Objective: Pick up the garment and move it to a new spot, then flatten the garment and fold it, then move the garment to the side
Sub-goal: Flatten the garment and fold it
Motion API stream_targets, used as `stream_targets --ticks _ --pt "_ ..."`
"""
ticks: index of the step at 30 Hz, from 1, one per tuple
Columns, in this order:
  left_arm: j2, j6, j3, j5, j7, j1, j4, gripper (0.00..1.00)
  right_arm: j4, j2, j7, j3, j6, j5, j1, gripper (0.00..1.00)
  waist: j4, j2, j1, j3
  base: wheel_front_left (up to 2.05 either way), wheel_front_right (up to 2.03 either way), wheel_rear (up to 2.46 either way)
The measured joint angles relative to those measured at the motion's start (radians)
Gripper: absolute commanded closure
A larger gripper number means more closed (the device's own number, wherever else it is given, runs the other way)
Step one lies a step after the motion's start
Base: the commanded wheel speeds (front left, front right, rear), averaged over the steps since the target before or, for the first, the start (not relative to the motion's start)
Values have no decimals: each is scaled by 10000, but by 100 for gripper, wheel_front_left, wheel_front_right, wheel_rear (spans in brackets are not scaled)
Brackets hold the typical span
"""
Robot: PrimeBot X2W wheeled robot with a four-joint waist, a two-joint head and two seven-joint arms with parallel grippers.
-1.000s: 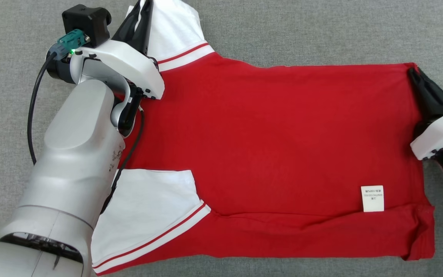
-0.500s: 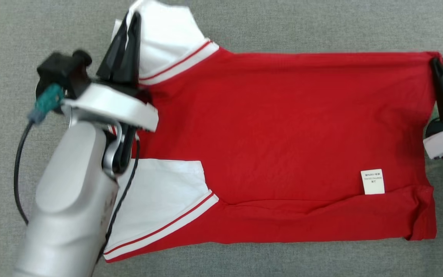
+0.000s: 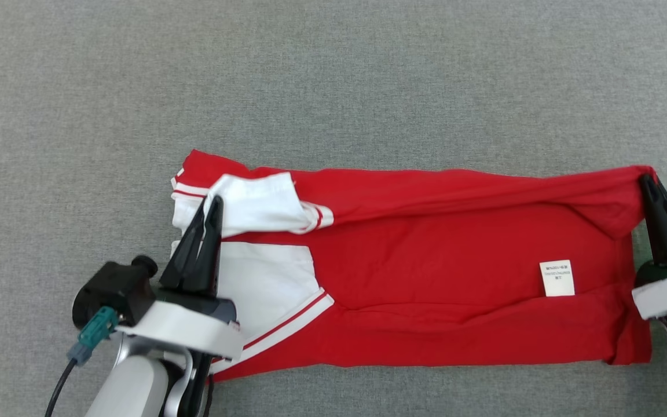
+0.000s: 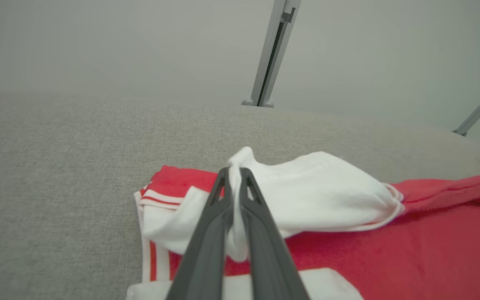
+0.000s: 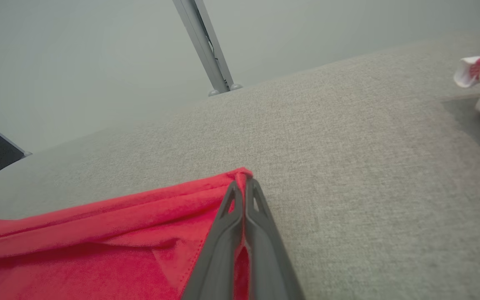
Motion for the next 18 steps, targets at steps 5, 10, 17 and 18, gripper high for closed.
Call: stream_targets --ticks 5,10,17,18 --pt "420 353 -67 71 773 1062 -1009 100 -729 203 104 -395 0 -159 1031 100 106 0 0 -97 0 0 0" --pt "401 504 -176 -205 1262 1669 -1193 100 -1177 579 301 -840 0 -573 1919 88 170 0 0 -187 0 0 0" --pt "336 686 -23 -535 1509 1747 -552 0 -1758 1206 527 -1087 -2 -1135 2679 0 160 0 0 -361 0 0 0" --pt "311 731 59 -537 1335 1747 -537 0 -1894 1260 512 -1114 -4 -1185 2758 0 148 0 0 -381 0 0 0"
